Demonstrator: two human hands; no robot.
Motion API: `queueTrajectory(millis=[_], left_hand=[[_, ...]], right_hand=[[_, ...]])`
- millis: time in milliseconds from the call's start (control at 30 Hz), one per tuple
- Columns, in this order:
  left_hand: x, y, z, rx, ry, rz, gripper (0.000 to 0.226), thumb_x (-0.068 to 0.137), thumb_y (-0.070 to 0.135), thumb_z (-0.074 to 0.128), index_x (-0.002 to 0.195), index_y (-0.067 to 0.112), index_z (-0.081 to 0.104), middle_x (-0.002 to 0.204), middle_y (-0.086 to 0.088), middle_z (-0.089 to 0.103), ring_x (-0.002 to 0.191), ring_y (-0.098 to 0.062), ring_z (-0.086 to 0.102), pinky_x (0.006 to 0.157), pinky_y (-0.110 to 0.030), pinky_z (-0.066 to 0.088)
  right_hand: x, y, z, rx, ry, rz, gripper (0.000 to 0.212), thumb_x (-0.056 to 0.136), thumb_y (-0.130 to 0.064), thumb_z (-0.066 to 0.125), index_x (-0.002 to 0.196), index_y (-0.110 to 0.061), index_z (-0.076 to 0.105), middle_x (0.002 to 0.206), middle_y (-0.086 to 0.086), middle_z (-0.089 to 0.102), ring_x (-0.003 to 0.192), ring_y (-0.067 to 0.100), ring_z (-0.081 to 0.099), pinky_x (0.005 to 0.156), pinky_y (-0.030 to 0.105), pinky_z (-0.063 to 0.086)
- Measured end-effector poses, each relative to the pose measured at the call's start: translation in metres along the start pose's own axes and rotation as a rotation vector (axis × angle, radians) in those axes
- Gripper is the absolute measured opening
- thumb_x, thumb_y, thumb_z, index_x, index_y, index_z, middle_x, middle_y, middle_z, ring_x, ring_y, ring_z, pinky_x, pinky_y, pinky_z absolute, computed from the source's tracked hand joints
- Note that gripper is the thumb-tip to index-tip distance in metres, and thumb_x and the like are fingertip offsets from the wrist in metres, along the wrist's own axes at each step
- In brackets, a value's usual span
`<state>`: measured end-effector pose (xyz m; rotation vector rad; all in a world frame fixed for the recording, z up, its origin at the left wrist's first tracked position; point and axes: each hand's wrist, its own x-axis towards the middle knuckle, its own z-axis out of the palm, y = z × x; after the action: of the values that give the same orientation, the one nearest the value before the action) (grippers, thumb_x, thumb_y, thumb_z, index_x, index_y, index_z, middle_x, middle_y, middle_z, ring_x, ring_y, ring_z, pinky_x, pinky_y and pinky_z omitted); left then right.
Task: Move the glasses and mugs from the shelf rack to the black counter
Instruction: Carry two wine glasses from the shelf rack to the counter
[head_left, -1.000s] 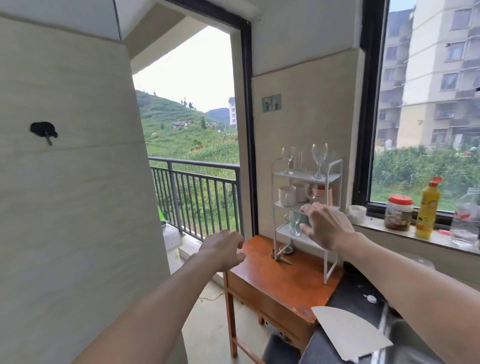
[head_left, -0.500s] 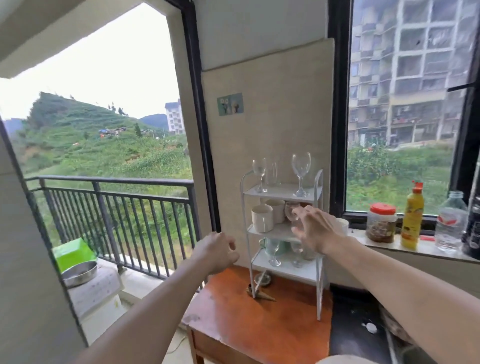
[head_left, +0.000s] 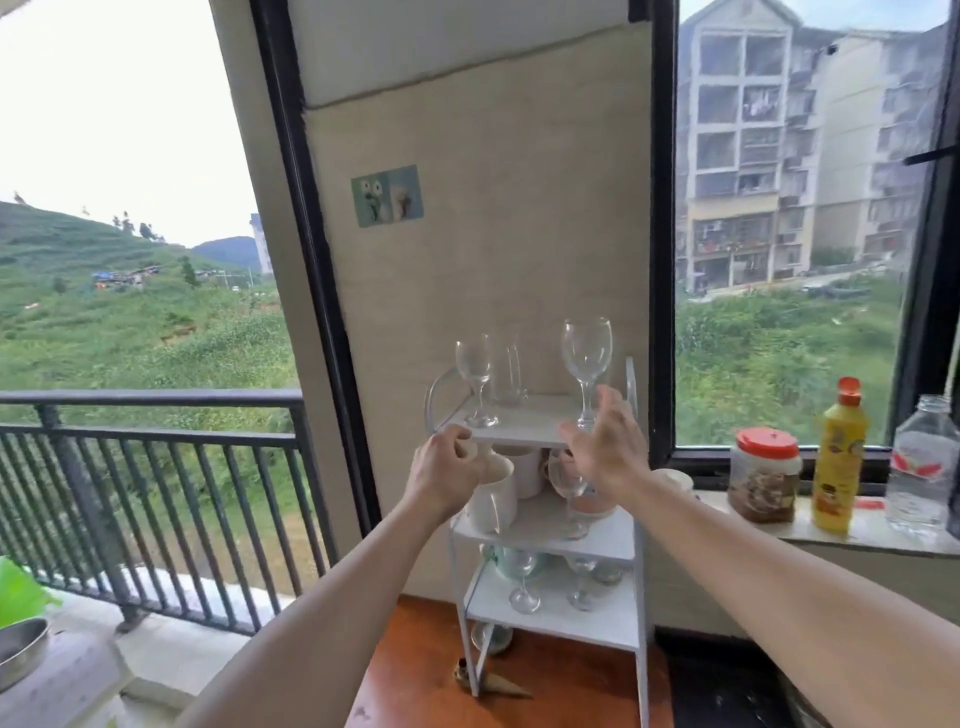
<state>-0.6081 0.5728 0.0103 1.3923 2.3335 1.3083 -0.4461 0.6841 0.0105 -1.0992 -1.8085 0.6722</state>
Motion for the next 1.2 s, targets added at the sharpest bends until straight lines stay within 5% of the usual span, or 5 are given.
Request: queueTrajectory(millis=[267, 533, 700, 900, 1200], left_hand=[[0.095, -0.003, 0.026, -0.151, 0.045, -0.077, 0.071, 0.082, 0.029, 0.067, 0.143, 0.012, 0.034, 0.132, -0.011, 0.052, 0.121, -0.029, 0.050, 0.100, -0.037, 0.042], [0.154, -0.010, 0.048, -0.422, 0.006, -0.116, 0.033, 0.076, 0.019, 0.066, 0.106, 0.010, 0.056, 0.088, -0.011, 0.065, 0.075, -0.031, 0.066, 0.072, -0.043, 0.058], [0.162, -0.013, 0.042, -0.598, -0.069, -0.028, 0.025, 0.074, 0.005, 0.063, 0.099, 0.005, 0.063, 0.059, -0.003, 0.062, 0.051, -0.016, 0.057, 0.048, -0.028, 0.046], [0.141, -0.006, 0.027, -0.792, -0.257, 0.117, 0.029, 0.075, -0.003, 0.070, 0.098, 0.011, 0.060, 0.068, -0.005, 0.063, 0.044, -0.010, 0.057, 0.046, -0.022, 0.047], [0.047, 0.038, 0.058, -0.815, -0.591, 0.198, 0.029, 0.077, -0.009, 0.068, 0.099, 0.009, 0.059, 0.069, -0.013, 0.064, 0.049, -0.016, 0.061, 0.046, -0.024, 0.050]], right_hand=[[0.055, 0.000, 0.031, 0.135, 0.144, 0.140, 0.073, 0.087, -0.019, 0.065, 0.148, -0.010, 0.027, 0.145, 0.011, 0.043, 0.130, 0.029, 0.045, 0.109, 0.043, 0.037], [0.084, 0.009, 0.042, 0.172, 0.298, 0.241, 0.027, 0.083, -0.025, 0.071, 0.099, -0.016, 0.050, 0.072, -0.007, 0.052, 0.065, 0.014, 0.051, 0.053, 0.026, 0.033], [0.071, -0.003, 0.039, 0.164, 0.310, 0.209, 0.029, 0.083, -0.027, 0.070, 0.106, -0.019, 0.054, 0.091, 0.007, 0.070, 0.083, 0.025, 0.068, 0.076, 0.041, 0.054], [0.033, -0.020, 0.015, 0.354, 0.255, 0.189, 0.032, 0.084, -0.011, 0.072, 0.109, -0.020, 0.054, 0.083, 0.007, 0.067, 0.052, 0.002, 0.062, 0.042, 0.013, 0.042], [-0.077, -0.007, -0.073, 0.336, 0.419, 0.300, 0.037, 0.080, -0.004, 0.072, 0.112, -0.015, 0.056, 0.086, 0.009, 0.065, 0.056, 0.008, 0.064, 0.043, 0.019, 0.043]])
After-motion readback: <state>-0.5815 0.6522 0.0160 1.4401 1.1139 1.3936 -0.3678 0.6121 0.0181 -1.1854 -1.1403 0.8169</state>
